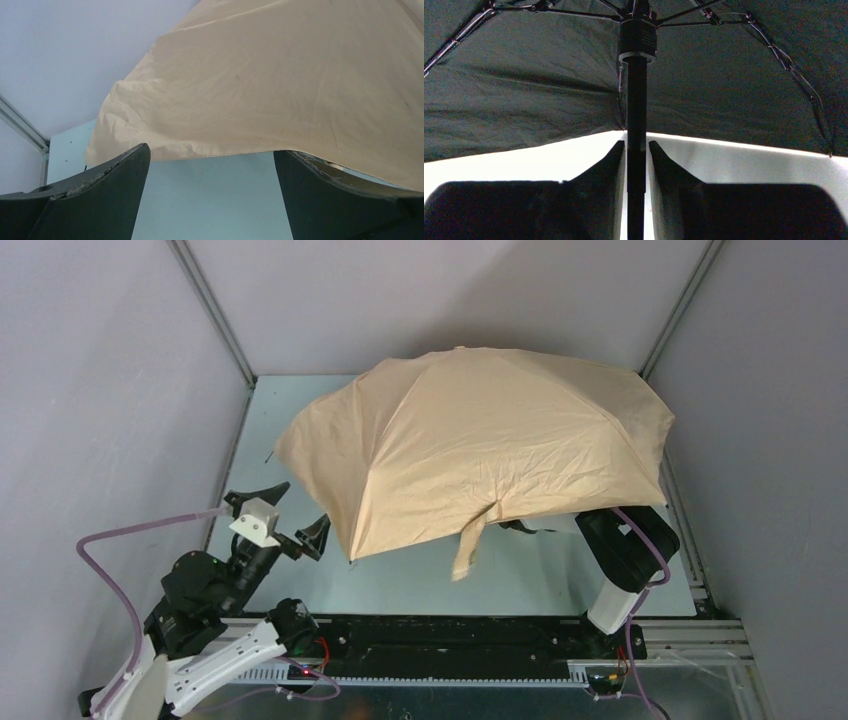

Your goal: Open the umbrella

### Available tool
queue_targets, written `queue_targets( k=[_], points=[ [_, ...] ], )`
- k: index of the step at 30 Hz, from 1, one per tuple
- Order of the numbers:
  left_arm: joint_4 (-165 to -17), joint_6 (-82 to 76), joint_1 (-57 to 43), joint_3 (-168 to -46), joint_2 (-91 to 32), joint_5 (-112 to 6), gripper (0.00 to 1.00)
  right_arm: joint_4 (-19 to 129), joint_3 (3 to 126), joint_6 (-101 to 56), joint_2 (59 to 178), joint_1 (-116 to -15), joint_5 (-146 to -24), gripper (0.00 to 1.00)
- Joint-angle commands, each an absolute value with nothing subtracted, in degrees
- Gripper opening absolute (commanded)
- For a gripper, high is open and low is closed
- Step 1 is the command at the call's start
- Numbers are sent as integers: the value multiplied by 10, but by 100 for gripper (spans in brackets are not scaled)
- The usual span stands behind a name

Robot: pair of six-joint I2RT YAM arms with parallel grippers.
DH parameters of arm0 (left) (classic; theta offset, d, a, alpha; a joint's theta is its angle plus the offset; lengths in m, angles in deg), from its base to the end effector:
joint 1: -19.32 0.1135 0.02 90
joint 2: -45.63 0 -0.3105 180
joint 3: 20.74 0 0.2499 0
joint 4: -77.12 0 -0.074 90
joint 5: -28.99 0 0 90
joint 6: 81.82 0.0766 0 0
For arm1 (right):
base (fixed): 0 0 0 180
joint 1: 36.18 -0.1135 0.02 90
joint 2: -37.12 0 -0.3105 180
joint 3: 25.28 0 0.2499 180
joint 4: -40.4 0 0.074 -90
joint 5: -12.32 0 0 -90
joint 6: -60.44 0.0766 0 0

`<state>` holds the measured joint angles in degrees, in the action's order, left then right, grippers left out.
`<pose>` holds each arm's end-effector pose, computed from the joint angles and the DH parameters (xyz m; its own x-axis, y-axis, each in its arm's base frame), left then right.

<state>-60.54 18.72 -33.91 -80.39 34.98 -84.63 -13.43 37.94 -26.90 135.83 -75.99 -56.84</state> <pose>0.0378 0.0007 0.3762 0.1589 0.0673 -0.9850 0.4746 0.8696 0.1360 0.3314 0.2407 0.3211 0.2257 0.2446 -0.9430 -0.3498 0.9238 0.1559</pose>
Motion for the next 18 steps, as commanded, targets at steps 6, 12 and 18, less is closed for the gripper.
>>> queue_targets(
  k=[6,12,18],
  points=[
    [-642,144,-338,-793,351,-975,100,-110,396,-285,1336,-763,-617,56],
    [-652,127,-338,-788,380,-1001,100,-83,358,-285,1297,-769,-632,88],
    [-630,94,-338,-803,369,-1042,100,-72,291,-276,1243,-780,-617,99]
  ],
)
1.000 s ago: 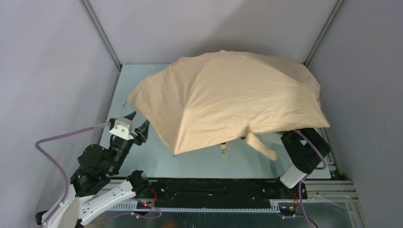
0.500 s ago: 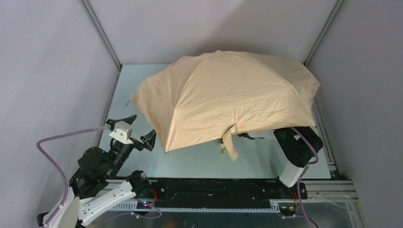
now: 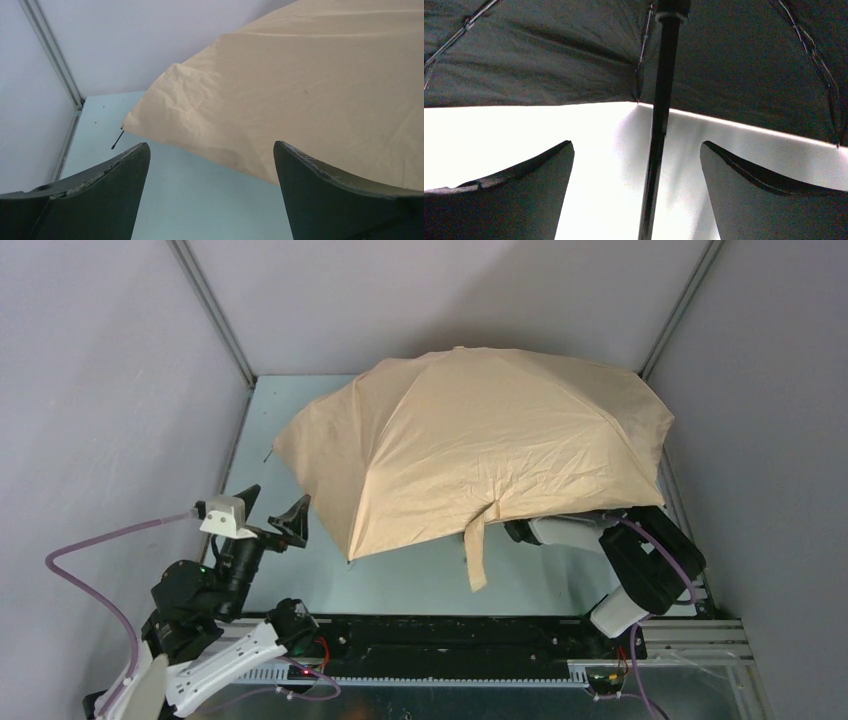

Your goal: Open the umbrella

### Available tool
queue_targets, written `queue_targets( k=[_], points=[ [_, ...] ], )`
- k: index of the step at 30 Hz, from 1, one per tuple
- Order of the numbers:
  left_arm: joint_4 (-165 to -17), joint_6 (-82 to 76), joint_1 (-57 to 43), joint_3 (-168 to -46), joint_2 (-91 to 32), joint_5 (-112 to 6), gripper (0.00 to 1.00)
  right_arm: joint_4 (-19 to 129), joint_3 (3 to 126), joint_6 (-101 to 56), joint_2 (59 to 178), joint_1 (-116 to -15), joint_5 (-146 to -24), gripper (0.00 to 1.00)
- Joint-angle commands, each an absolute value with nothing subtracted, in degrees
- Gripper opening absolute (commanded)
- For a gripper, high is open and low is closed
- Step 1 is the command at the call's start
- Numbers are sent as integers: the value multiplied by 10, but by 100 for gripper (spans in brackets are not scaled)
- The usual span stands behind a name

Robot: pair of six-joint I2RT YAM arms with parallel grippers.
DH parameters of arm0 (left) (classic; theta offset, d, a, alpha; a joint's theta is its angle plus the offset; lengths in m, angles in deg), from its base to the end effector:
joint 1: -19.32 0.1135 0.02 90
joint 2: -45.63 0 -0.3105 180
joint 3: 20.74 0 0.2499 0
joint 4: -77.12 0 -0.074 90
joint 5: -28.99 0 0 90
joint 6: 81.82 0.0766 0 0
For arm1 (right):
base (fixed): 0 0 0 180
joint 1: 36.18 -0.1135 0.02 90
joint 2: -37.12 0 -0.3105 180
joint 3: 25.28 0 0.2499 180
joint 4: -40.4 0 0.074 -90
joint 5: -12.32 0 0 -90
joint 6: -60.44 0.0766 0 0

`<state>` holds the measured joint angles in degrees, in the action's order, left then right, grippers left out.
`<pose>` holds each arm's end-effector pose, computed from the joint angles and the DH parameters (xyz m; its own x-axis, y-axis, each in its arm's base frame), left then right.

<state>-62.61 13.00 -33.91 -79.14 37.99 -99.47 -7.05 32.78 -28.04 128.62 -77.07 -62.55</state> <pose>0.0394 0.0269 0.3727 0.1305 -0.0648 -0.9893 0.2511 0.9675 -0.0302 0.3005 0.2338 0.3220 0.1713 0.1822 -0.9682 -0.4452 0.8910 0.0889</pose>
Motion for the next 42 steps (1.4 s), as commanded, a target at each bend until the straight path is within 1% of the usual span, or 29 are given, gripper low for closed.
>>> queue_targets(
  k=[1,6,14,16,20,22,24,25,26,27,28,29,30,32,34,37,41,42],
  points=[
    [-626,88,-338,-808,362,-1053,100,-73,270,-270,1229,-781,-614,99],
    [-610,68,-337,-816,345,-1073,100,-92,181,-259,1173,-793,-578,100],
    [-606,77,-333,-812,324,-1081,100,-48,84,-230,1070,-791,-524,99],
    [-605,78,-326,-811,315,-1074,100,-30,66,-224,1040,-785,-512,99],
    [-598,71,-293,-811,290,-1052,100,70,45,-179,965,-750,-515,100],
    [-598,69,-257,-809,278,-1014,100,130,32,-148,916,-716,-508,99],
    [-597,63,-185,-809,264,-962,100,241,26,-107,853,-684,-508,99],
    [-596,53,-163,-809,253,-924,100,271,23,-87,804,-673,-511,99],
    [-599,47,-116,-806,248,-902,100,297,23,-81,766,-649,-515,100],
    [-599,35,-92,-804,239,-858,100,351,23,-73,728,-638,-516,99],
    [-604,28,-38,-800,234,-837,100,402,24,-72,704,-615,-518,99],
    [-606,13,-12,-797,227,-794,100,425,27,-69,661,-603,-518,99],
    [-613,5,43,-795,223,-775,100,469,30,-67,618,-580,-518,100],
    [-625,-20,107,-789,224,-725,100,523,42,-72,567,-548,-521,99],
    [-630,-40,139,-792,226,-729,100,565,69,-86,538,-526,-518,99],
    [-630,-49,146,-812,235,-747,100,575,103,-124,529,-518,-507,99],
    [-657,-44,147,-829,265,-751,100,533,153,-194,543,-521,-536,99],
    [-663,-32,147,-830,275,-734,100,513,165,-218,547,-523,-541,99]
  ],
)
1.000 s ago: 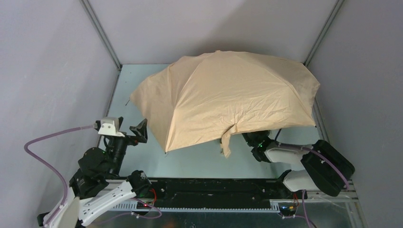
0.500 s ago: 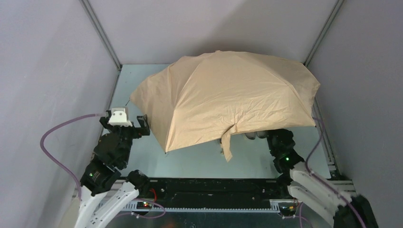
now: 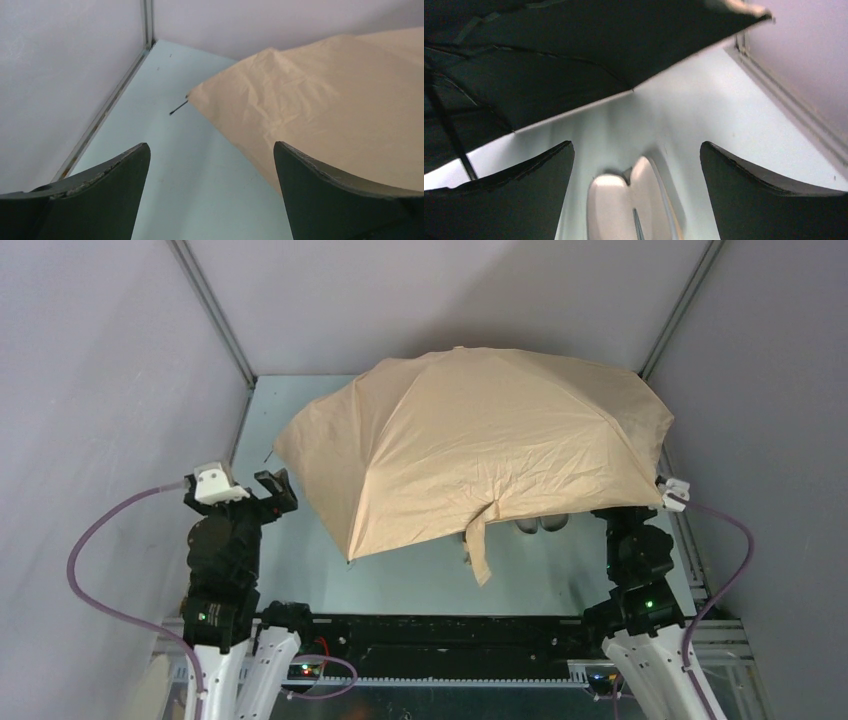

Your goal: Open the umbrella

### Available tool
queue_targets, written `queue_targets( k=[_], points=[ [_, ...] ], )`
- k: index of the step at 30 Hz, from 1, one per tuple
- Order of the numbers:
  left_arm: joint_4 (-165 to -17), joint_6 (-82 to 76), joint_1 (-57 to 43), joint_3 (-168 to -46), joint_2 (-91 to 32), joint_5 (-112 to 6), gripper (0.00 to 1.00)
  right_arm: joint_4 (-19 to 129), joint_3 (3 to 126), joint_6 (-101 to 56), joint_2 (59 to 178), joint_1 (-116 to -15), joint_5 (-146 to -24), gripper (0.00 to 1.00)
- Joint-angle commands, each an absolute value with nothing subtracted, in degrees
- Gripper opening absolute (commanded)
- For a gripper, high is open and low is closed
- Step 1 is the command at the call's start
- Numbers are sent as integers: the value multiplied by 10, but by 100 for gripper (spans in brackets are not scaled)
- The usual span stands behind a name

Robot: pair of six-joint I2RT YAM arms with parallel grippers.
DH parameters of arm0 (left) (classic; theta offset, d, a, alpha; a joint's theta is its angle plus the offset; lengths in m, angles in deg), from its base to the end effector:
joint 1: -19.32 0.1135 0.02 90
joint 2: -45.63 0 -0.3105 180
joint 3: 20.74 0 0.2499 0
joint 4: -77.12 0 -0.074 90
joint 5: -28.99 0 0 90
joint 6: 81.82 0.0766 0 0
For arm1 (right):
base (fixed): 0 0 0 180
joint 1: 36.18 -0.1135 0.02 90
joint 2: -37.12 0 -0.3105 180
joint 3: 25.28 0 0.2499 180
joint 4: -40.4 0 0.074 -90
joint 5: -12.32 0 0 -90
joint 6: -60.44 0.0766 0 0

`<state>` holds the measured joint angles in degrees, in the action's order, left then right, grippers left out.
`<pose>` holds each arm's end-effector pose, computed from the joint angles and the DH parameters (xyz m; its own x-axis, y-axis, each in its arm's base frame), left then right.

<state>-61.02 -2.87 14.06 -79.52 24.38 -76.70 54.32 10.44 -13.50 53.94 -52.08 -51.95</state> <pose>0.0777 0.0137 0.3671 -0.0392 -0.1817 -0.9826 -0.1913 0.9665 -0.1711 0.1069 -0.0041 0.2967 0.1270 0.2953 -0.9469 0.1395 0.9399 0.3118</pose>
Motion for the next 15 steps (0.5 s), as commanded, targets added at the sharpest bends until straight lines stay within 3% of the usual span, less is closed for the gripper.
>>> queue_targets(
  k=[1,6,15],
  points=[
    [-671,-27,146,-832,282,-724,100,495,170,-228,548,-530,-548,98],
    [-689,-2,146,-814,330,-708,100,431,170,-346,522,-603,-521,98],
    [-691,5,146,-783,371,-727,100,276,30,-471,424,-718,-456,97]
  ],
)
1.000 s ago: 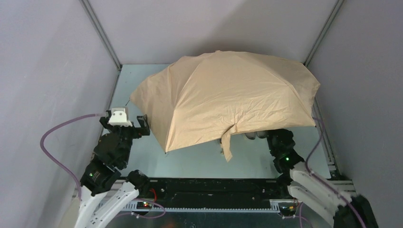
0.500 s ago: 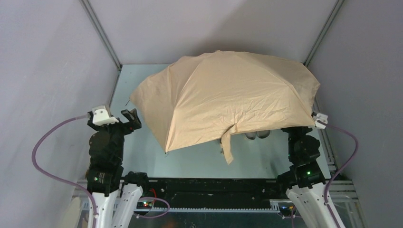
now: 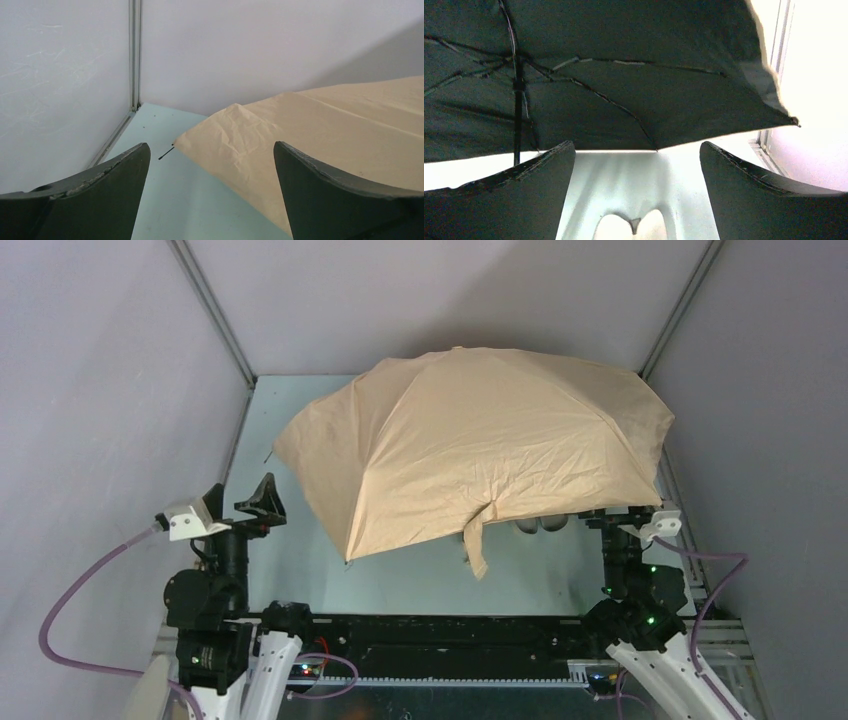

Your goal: Open the umbrella

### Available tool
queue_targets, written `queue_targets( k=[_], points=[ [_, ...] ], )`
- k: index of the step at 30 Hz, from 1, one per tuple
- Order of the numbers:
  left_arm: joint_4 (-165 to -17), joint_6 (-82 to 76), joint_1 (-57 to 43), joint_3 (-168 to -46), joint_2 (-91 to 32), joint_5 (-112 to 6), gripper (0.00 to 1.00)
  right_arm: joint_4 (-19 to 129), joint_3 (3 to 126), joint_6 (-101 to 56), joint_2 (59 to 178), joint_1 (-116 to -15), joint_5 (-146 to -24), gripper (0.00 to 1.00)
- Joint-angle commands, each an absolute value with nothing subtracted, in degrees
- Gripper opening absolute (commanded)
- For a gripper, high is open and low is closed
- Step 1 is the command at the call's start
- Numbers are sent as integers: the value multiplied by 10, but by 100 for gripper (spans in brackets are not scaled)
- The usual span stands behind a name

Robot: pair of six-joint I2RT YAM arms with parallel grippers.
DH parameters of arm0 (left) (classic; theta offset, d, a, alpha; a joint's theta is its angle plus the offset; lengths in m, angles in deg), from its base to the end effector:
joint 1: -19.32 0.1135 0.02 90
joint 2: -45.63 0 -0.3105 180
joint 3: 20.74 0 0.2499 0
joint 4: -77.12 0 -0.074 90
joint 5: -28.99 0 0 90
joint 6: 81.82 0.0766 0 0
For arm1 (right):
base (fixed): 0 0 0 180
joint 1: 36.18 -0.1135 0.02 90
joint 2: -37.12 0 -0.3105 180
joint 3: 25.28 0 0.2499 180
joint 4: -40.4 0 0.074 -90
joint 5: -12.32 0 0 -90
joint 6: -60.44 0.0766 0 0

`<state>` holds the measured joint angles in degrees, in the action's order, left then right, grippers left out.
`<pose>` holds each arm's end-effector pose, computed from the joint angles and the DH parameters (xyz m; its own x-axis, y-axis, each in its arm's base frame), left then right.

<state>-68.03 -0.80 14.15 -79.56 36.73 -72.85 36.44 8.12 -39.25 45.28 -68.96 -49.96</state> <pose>0.0193 0.0140 0.3915 0.2728 -0.1781 -0.9454 -0.0674 0.9768 -0.2034 0.0718 0.0039 0.3333 0.4275 0.0981 -0.8987 -0.0669 0.9948 0.0768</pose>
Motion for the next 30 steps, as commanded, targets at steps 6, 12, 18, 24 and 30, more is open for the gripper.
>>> queue_targets(
  k=[6,12,18,24,30],
  points=[
    [-685,4,146,-781,365,-727,100,257,13,-490,409,-743,-429,97],
    [-686,3,146,-777,369,-731,100,266,17,-489,404,-749,-430,97],
    [-687,3,146,-774,362,-723,100,275,19,-485,396,-750,-431,97],
    [-690,7,147,-774,366,-720,100,287,28,-478,392,-752,-438,97],
    [-689,6,146,-774,361,-718,100,289,29,-476,391,-752,-437,98]
  ],
)
